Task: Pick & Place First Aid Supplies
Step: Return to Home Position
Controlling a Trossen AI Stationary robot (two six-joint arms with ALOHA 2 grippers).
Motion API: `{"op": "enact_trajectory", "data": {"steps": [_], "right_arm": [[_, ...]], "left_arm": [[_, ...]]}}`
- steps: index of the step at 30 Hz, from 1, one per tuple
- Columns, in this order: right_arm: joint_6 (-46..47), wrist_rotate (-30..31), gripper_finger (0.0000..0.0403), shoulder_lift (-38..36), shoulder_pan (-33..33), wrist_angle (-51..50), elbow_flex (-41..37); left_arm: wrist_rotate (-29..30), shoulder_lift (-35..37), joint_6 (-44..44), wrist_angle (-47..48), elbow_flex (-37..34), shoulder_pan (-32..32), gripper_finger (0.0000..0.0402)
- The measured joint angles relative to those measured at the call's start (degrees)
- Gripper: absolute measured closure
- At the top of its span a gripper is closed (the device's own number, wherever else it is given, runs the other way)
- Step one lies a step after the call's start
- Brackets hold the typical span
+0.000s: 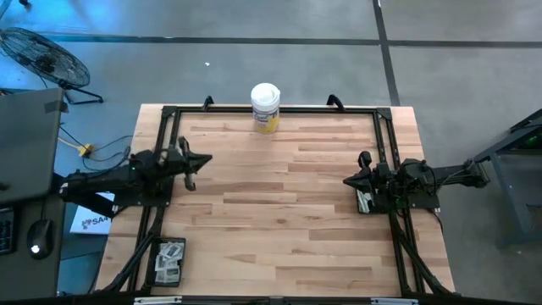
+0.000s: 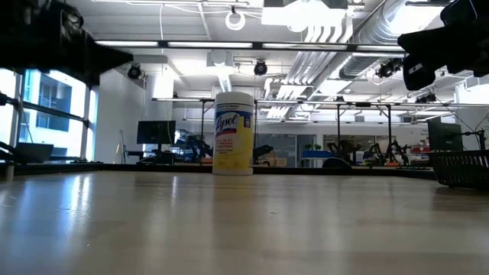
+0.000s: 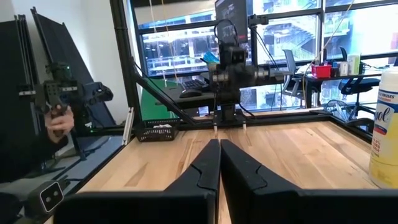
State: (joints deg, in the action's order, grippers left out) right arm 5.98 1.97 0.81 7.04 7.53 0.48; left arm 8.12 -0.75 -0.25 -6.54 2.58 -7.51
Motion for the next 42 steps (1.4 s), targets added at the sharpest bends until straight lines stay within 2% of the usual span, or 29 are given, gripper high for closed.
{"op": "enact_trajectory", "data": {"steps": [4, 6, 15, 21, 25, 42], "right_arm": [[0.0, 0.0, 0.0395, 0.1, 0.0, 0.0, 0.0], [0.0, 0.0, 0.0395, 0.2, 0.0, 0.0, 0.0], [0.0, 0.0, 0.0395, 0.2, 0.0, 0.0, 0.0], [0.0, 0.0, 0.0397, 0.2, 0.0, 0.0, 0.0], [0.0, 0.0, 0.0395, 0.2, 0.0, 0.0, 0.0], [0.0, 0.0, 0.0396, 0.2, 0.0, 0.0, 0.0]], "left_arm": [[1.9, -0.6, 0.2, 2.1, -1.2, 0.0, 0.0399], [1.5, -1.0, 0.0, 5.1, -1.2, 0.0, 0.0399], [0.0, -0.8, -0.4, 5.5, -1.3, 0.0, 0.0399], [-9.5, -0.9, 1.3, 6.4, -1.3, 0.0, 0.0399], [-7.8, -0.9, 1.4, 6.7, -1.4, 0.0, 0.0399], [-7.6, -0.9, 1.3, 6.8, -1.4, 0.0, 0.0399]]}}
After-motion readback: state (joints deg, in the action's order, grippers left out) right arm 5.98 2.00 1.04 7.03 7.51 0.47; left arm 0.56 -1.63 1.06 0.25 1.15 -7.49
